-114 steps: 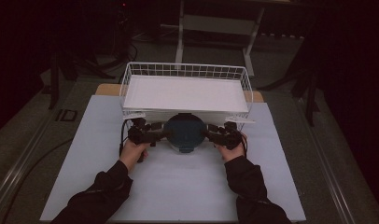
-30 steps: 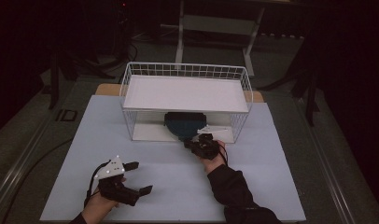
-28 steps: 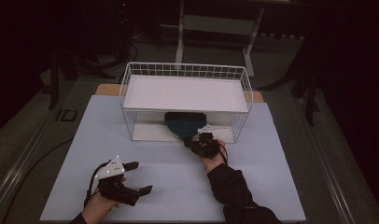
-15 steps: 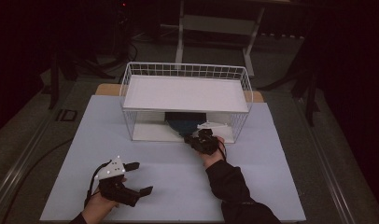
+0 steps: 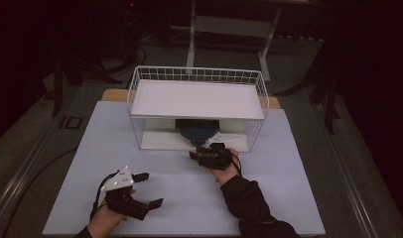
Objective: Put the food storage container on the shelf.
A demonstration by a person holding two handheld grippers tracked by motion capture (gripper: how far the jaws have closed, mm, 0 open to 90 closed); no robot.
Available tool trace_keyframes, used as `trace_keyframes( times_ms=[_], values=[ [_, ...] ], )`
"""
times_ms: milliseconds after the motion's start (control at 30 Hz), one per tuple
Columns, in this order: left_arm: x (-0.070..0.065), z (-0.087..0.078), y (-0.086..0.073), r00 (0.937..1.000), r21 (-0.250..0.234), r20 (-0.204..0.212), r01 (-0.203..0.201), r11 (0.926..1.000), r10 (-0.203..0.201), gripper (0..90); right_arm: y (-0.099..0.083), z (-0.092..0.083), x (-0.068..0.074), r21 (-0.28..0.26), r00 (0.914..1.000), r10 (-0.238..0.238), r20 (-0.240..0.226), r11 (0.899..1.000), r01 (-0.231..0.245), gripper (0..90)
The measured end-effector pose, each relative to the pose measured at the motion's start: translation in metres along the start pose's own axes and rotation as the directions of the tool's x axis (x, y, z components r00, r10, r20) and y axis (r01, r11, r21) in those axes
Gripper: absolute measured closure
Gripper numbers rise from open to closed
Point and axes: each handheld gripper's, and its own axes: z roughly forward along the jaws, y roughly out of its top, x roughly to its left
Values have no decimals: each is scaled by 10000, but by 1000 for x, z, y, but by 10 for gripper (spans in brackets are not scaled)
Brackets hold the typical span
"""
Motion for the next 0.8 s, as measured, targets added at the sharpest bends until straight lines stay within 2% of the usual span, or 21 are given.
trace_keyframes(
  times_ms=[33, 67, 100, 133, 167, 200, 233, 300, 467, 633, 800],
  values=[
    [0, 0, 0, 10000, 0, 0, 0, 10000, 0, 0, 0, 0, 0, 0, 10000, 0, 0, 10000, 0, 510],
    [0, 0, 0, 10000, -4, 27, -8, 10000, 8, 0, -2, -3, 3, -74, 9998, -95, -173, 9999, 94, 384],
    [0, 0, 0, 10000, -4, 27, -8, 10000, 8, 0, -2, -3, 3, -74, 9998, -95, -173, 9999, 94, 384],
    [0, 1, 0, 10000, 4, 41, 10, 10000, -10, 0, -4, -5, 4, -14, 9984, -139, -542, 9999, 138, 260],
    [0, 1, 0, 10000, 4, 41, 10, 10000, -10, 0, -4, -5, 4, -14, 9984, -139, -542, 9999, 138, 260],
    [-1, 1, 0, 10000, 0, 71, 23, 10000, -23, 0, -5, -9, 4, -145, 9963, 27, -856, 9999, -40, 211],
    [-1, 1, 0, 10000, 0, 71, 23, 10000, -23, 0, -5, -9, 4, -145, 9963, 27, -856, 9999, -40, 211],
    [-1, 0, 0, 10000, 20, 50, -24, 10000, 24, 0, -7, -12, 5, 24, 9931, 61, -1171, 10000, -59, 172],
    [0, -1, 1, 10000, -64, 48, 70, 10000, -70, 0, -12, -24, 9, -126, 9922, 27, -1249, 9999, -43, 168],
    [-1, -1, 1, 10000, -43, 51, 9, 10000, -9, 0, -16, -35, 12, -241, 9937, -162, -1106, 9996, 136, 168],
    [-1, -1, 1, 10000, -26, 79, -4, 10000, 4, 0, -27, -55, 11, -449, 9959, -273, -867, 9987, 235, 167]
  ],
)
